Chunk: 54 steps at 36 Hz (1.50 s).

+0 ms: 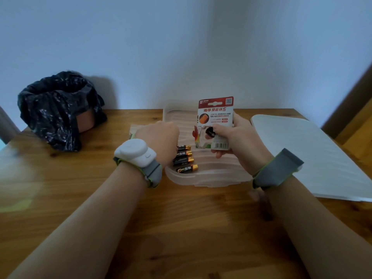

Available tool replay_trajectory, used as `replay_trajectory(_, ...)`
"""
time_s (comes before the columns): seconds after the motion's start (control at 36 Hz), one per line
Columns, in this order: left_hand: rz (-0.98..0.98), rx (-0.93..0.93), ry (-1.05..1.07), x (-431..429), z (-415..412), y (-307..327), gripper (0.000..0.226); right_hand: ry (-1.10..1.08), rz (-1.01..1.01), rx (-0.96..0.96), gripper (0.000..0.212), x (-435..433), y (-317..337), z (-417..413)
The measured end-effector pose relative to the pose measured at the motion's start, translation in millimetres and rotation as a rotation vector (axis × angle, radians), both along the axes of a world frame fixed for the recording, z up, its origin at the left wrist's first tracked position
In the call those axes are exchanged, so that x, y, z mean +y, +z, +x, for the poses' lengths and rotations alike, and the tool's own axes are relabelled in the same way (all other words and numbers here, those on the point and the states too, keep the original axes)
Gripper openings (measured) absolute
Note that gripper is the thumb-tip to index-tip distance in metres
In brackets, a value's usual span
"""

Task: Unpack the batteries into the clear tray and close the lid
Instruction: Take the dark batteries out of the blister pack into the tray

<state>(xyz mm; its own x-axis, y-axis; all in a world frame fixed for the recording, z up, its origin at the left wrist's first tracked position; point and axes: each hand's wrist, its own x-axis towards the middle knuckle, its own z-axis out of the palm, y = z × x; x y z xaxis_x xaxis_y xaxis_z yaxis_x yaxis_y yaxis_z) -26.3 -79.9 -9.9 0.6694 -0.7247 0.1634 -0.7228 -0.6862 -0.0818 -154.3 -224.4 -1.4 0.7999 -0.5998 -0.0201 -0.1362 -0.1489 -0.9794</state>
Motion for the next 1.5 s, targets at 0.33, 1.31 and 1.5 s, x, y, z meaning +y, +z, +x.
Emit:
replay_trajectory(0.33, -0.513, -0.12, -0.115, 8.2, -10.2, 3.2, 0.018, 0.023, 0.027, 0.004, 0.028, 0.7, 0.4, -0.6)
replay_trajectory(1.31, -0.721, 0.347, -0.257, -10.3, -37.1, -7.7, 0.045, 0.036, 0.1, -0.195, 0.015, 12.9, -1.0, -0.8)
replay_trajectory(1.5, -0.791, 0.241, -0.276, -7.0, -32.9, -3.3, 0.029, 0.005, 0.122, -0.197, 0.021, 12.6, 0.4, -1.0)
